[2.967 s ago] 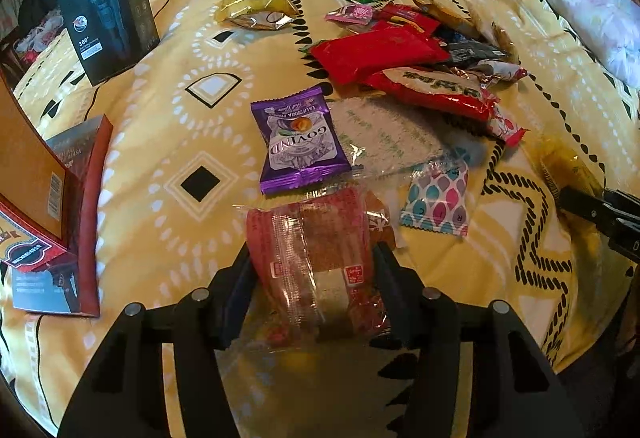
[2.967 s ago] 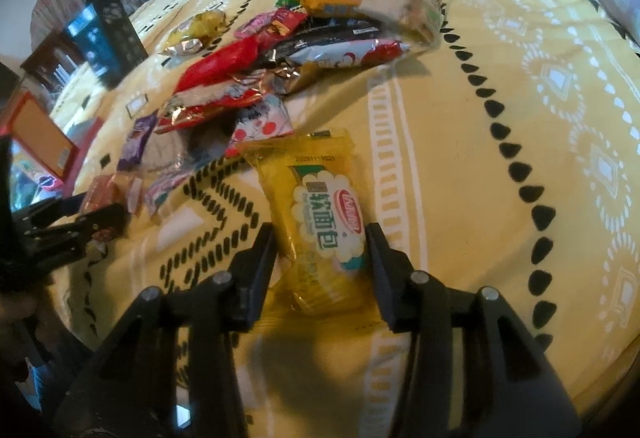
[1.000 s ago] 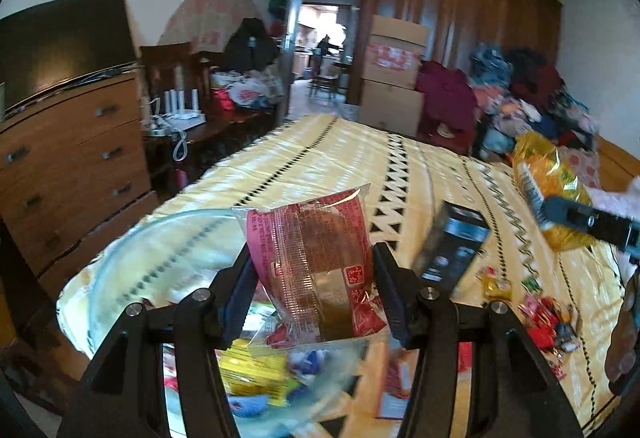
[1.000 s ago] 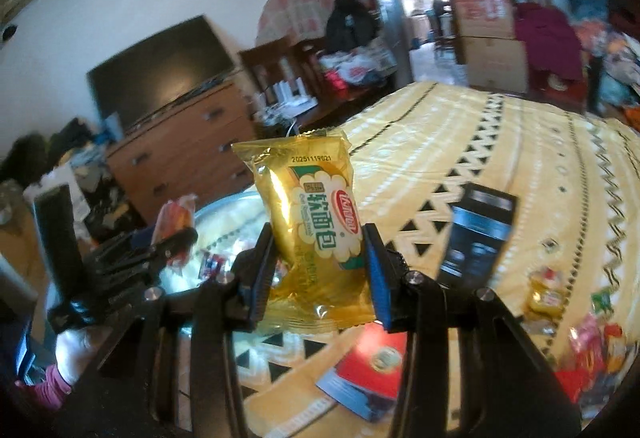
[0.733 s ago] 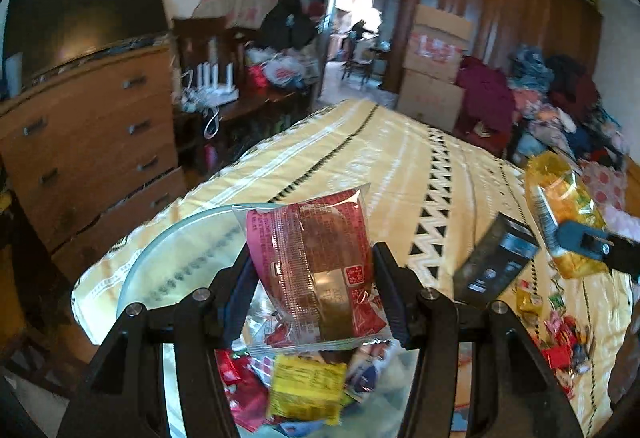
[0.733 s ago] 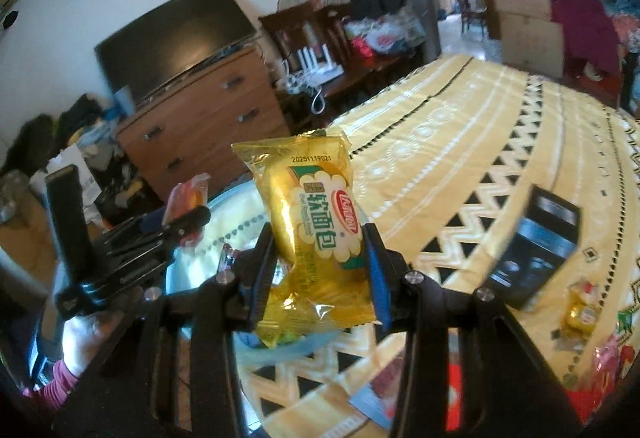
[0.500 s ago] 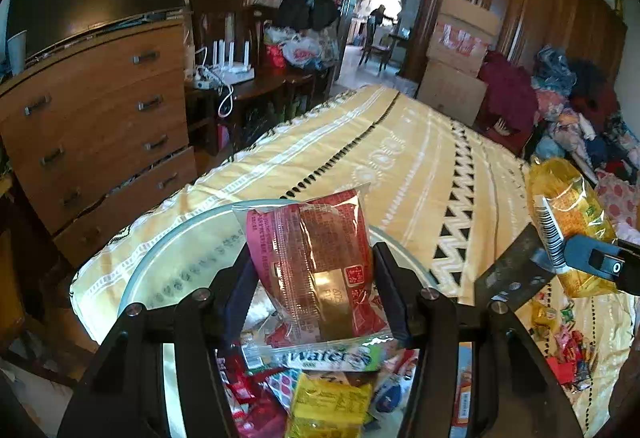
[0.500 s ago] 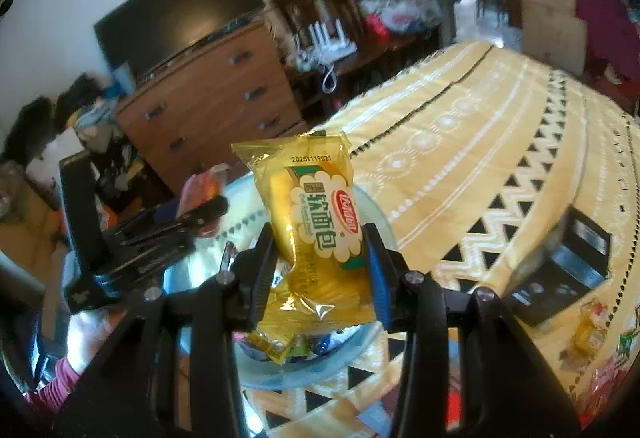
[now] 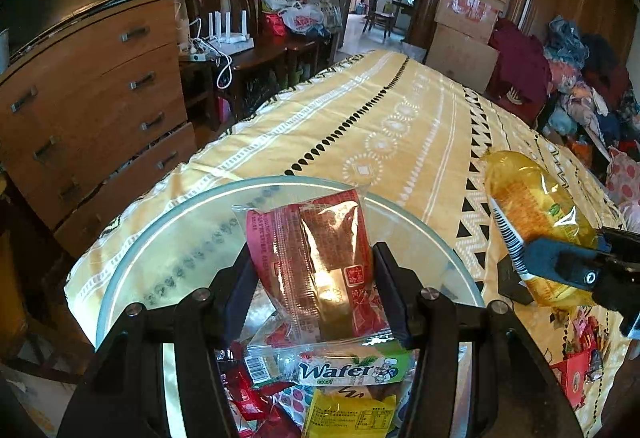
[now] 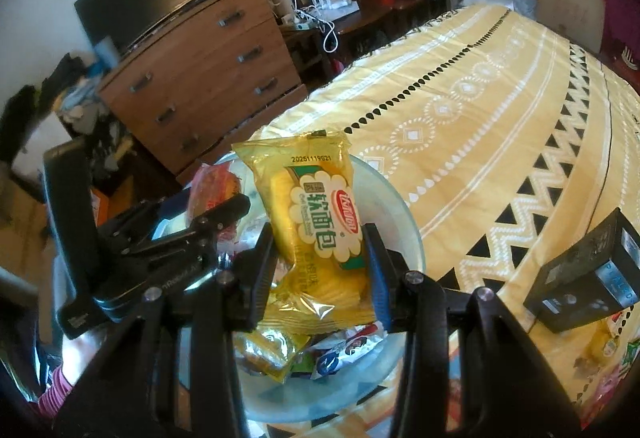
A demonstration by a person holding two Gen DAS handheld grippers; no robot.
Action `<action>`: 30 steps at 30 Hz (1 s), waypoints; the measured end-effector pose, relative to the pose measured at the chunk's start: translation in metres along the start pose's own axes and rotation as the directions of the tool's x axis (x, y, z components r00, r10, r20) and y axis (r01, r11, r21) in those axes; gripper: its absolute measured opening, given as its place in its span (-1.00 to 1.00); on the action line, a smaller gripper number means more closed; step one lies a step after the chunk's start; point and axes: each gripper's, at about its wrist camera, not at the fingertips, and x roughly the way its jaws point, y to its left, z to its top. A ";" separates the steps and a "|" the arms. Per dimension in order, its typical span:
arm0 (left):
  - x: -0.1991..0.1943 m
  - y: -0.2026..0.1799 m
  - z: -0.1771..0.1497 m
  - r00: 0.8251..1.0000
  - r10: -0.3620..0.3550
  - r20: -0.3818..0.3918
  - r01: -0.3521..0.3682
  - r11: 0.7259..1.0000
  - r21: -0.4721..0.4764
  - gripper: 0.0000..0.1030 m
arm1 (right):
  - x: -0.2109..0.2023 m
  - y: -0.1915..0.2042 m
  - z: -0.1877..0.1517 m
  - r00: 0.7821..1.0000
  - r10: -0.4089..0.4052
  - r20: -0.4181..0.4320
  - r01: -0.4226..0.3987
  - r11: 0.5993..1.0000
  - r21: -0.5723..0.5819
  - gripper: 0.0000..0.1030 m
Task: Organize snacks
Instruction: 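Carry both packets to the glass bowl and release them inside, then move both tools back over the snack pile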
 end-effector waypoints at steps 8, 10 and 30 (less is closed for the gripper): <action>0.011 0.000 0.002 1.000 0.018 -0.024 -0.019 1.000 -0.012 0.13 | 0.010 0.000 0.002 1.000 0.005 -0.027 -0.005 1.000 0.011 -0.14; 0.010 0.002 0.002 0.999 0.027 -0.023 -0.028 0.999 -0.024 0.28 | 0.013 -0.001 0.002 0.999 0.003 -0.032 -0.002 1.000 0.016 -0.13; -0.101 -0.082 -0.046 0.973 -0.097 0.210 0.066 0.987 0.147 0.49 | -0.132 0.003 -0.163 0.936 -0.037 0.349 0.034 0.999 0.015 0.62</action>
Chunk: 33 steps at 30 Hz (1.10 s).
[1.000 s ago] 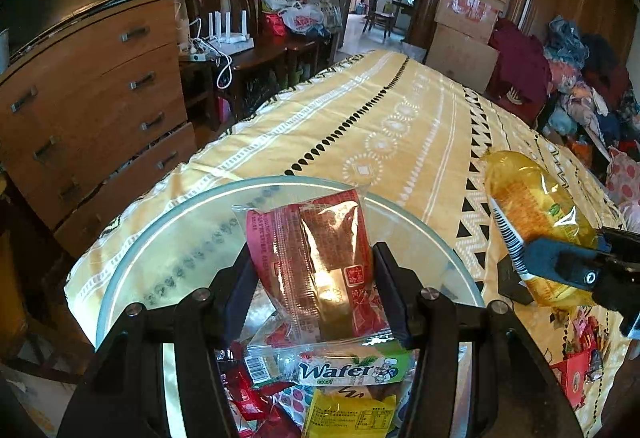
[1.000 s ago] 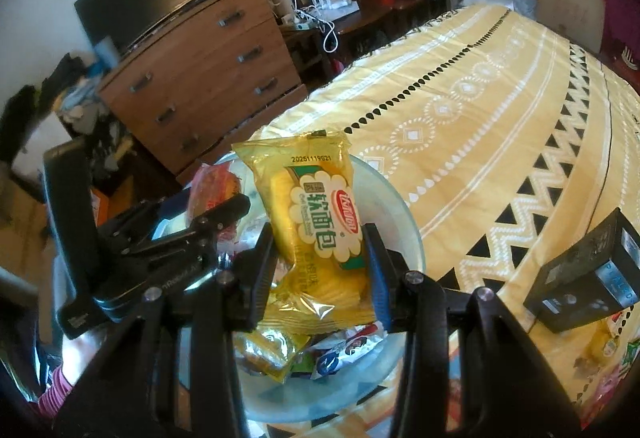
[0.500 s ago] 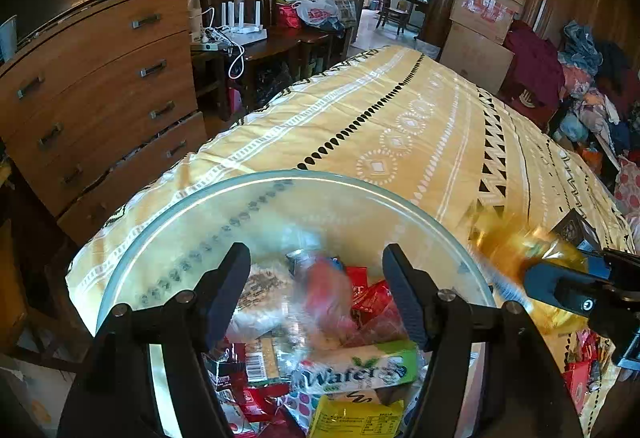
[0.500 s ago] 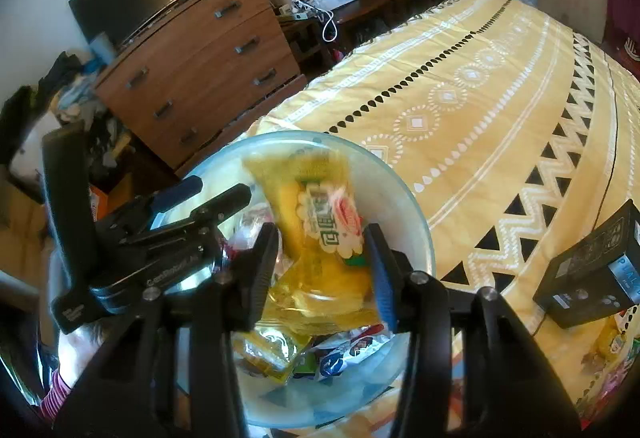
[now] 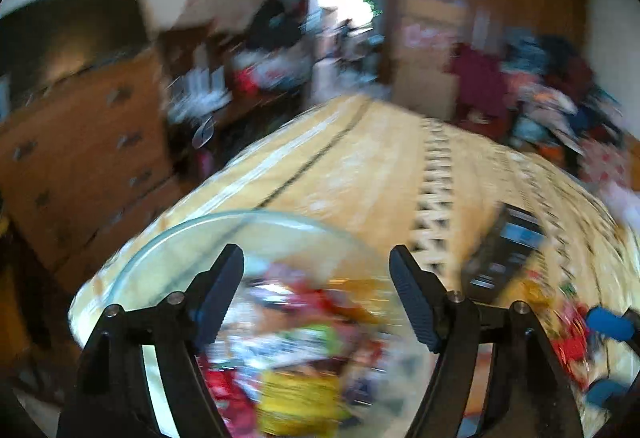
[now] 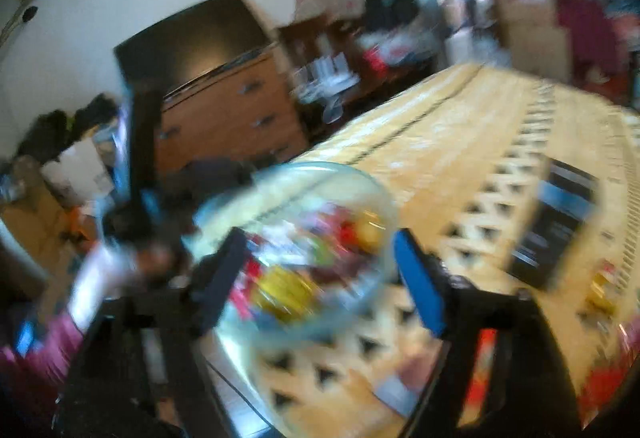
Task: Organize snacks
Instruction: 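Move both tools back over the snack pile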
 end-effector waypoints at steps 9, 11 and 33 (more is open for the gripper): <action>-0.067 -0.201 -0.074 0.874 -0.467 -0.135 0.485 0.851 0.201 0.50 | -0.111 -0.133 -0.204 0.921 -0.315 -0.228 0.365 0.902 0.230 0.59; -0.068 -0.245 -0.106 0.824 -0.519 -0.227 0.563 0.792 0.236 0.50 | -0.129 -0.166 -0.228 0.896 -0.352 -0.271 0.424 0.860 0.285 0.59; 0.017 -0.329 -0.254 0.698 -0.377 -0.609 0.584 0.791 0.181 0.50 | -0.079 -0.340 -0.218 0.832 -0.315 -0.458 0.469 0.839 0.275 0.30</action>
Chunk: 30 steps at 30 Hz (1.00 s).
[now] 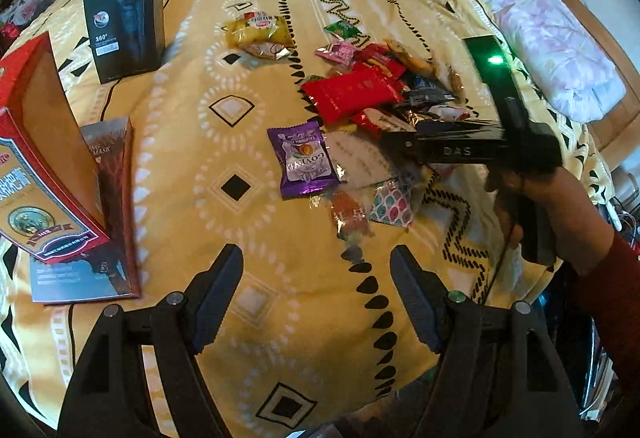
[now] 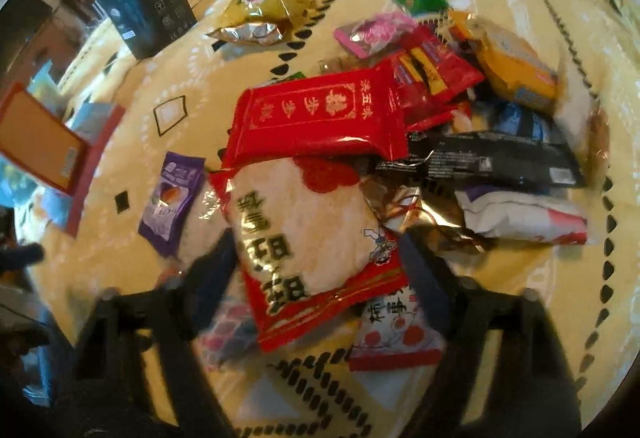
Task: Organize snacks
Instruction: 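Move both tools back over the snack pile, then lower the left tool onto the purple Govind packet while the right tool approaches a white-red packet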
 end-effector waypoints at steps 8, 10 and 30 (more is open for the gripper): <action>0.016 0.018 0.004 1.000 0.006 -0.005 -0.006 0.998 -0.055 0.50 | -0.065 -0.003 -0.043 0.987 0.058 0.149 -0.067 0.996 0.051 0.26; 0.027 0.022 0.012 1.000 0.014 -0.002 -0.014 0.997 -0.073 0.50 | -0.083 0.002 -0.061 0.982 0.042 0.186 -0.055 0.997 0.061 0.25; 0.083 0.048 0.048 0.994 0.104 0.017 -0.100 0.984 -0.151 0.34 | -0.083 -0.021 -0.131 0.991 0.032 0.132 -0.058 0.977 0.203 0.29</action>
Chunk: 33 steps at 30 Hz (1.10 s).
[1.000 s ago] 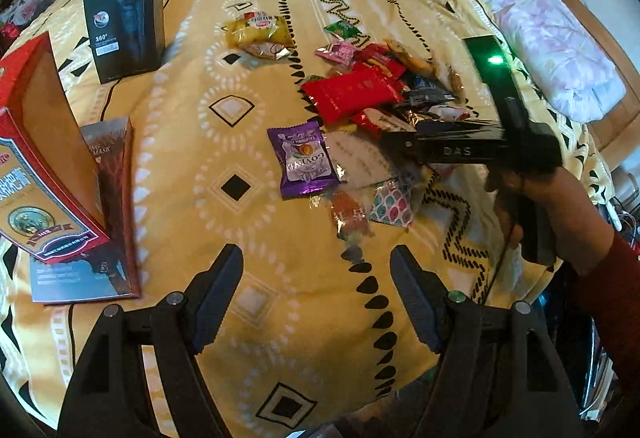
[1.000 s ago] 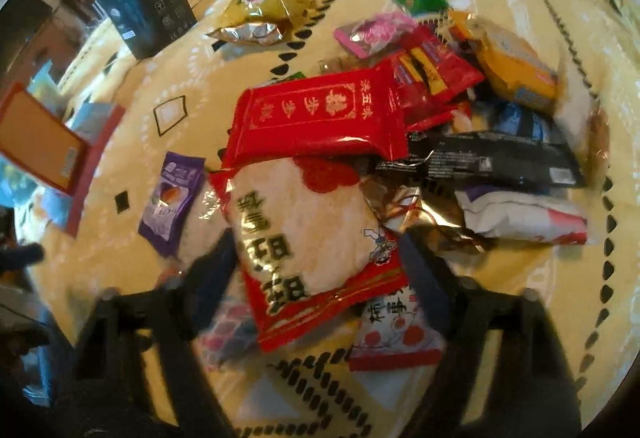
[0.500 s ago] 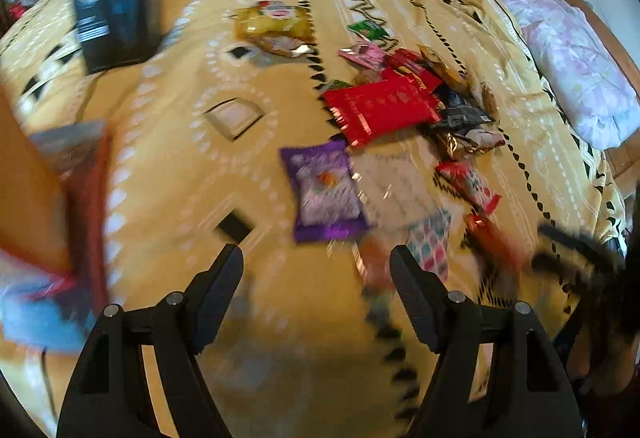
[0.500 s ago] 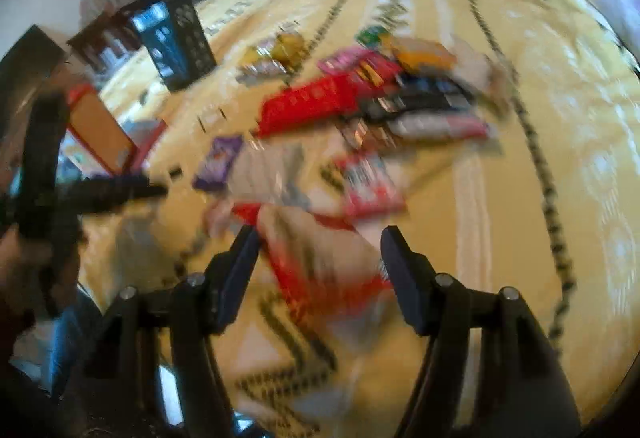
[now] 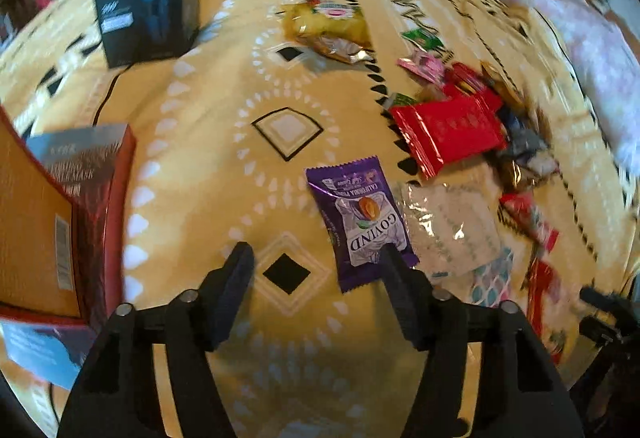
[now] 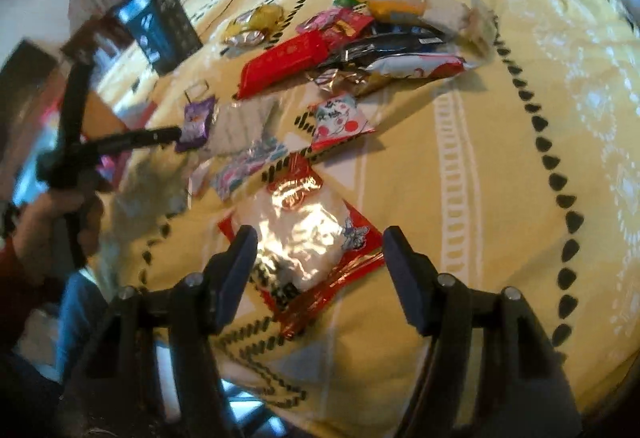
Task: Organize snacks
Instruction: 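Lower the left tool onto the purple Govind packet while the right tool approaches a white-red packet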
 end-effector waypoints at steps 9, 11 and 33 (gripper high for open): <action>0.031 -0.030 0.009 0.999 0.047 -0.019 -0.046 0.996 0.072 0.35 | 0.002 -0.006 -0.010 0.994 0.113 0.005 -0.112 0.974 0.197 0.30; 0.024 -0.023 0.008 0.996 0.085 -0.004 -0.085 0.994 0.075 0.36 | 0.004 -0.005 -0.014 0.994 0.109 -0.005 -0.106 0.975 0.195 0.30; 0.010 0.005 0.005 0.996 0.070 0.056 -0.068 0.997 -0.041 0.46 | 0.008 0.000 -0.010 0.988 -0.150 0.024 0.145 0.978 0.153 0.43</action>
